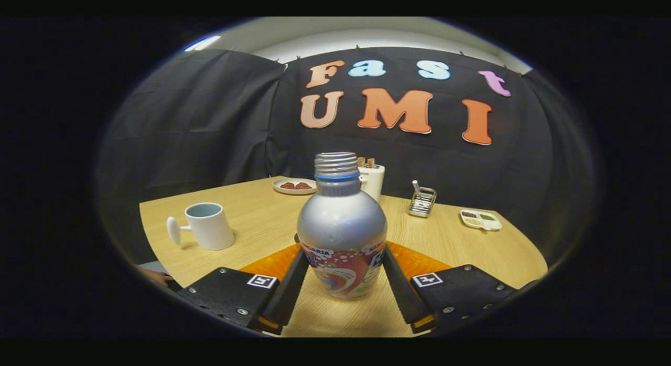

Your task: Take the bottle from table, then pour the juice into the cup, finally place the bottle on the coaster

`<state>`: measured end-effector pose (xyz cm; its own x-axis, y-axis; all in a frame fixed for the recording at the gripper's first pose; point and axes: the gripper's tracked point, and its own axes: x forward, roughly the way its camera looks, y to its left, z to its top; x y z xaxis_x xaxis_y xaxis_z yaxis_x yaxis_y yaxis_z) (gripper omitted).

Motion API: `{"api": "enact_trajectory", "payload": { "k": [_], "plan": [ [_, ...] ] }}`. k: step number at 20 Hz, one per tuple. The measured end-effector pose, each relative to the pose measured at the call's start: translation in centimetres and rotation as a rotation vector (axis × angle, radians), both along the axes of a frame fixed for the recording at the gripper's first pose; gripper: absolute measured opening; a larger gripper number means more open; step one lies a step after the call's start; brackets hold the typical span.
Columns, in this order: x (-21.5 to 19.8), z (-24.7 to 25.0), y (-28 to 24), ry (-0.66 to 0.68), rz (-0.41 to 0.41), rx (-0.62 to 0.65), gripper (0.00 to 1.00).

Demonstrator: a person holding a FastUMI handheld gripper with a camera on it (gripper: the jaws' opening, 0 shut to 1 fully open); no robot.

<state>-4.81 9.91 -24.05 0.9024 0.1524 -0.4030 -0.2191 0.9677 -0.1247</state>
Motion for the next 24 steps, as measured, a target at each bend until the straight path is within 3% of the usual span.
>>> {"api": "enact_trajectory", "payload": {
  "k": [24],
  "plan": [
    [5.3, 3.5, 4.3, -0.257, 0.057, -0.703, 0.77]
  ]
}}
